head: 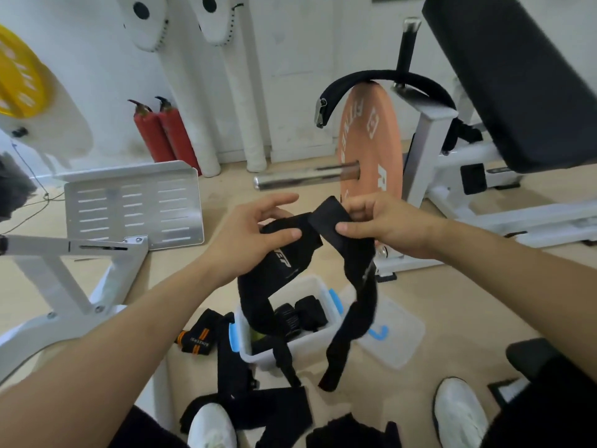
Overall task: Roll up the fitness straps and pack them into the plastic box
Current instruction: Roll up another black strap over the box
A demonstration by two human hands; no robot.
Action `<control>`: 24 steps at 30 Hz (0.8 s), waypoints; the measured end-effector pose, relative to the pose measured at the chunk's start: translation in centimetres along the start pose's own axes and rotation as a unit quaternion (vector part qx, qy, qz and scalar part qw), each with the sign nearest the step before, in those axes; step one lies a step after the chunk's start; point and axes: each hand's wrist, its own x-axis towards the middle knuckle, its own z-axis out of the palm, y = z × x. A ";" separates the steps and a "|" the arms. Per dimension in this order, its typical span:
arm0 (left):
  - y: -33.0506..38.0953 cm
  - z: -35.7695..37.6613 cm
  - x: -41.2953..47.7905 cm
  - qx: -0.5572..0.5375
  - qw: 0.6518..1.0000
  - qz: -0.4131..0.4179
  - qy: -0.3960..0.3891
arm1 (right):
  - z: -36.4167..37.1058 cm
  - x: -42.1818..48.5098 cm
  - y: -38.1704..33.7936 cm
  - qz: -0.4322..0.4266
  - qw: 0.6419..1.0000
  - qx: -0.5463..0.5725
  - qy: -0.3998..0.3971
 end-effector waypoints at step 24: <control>2.1 1.1 -0.4 -0.212 0.977 0.004 0.036 | 0.2 0.7 -0.2 0.042 0.971 0.219 0.088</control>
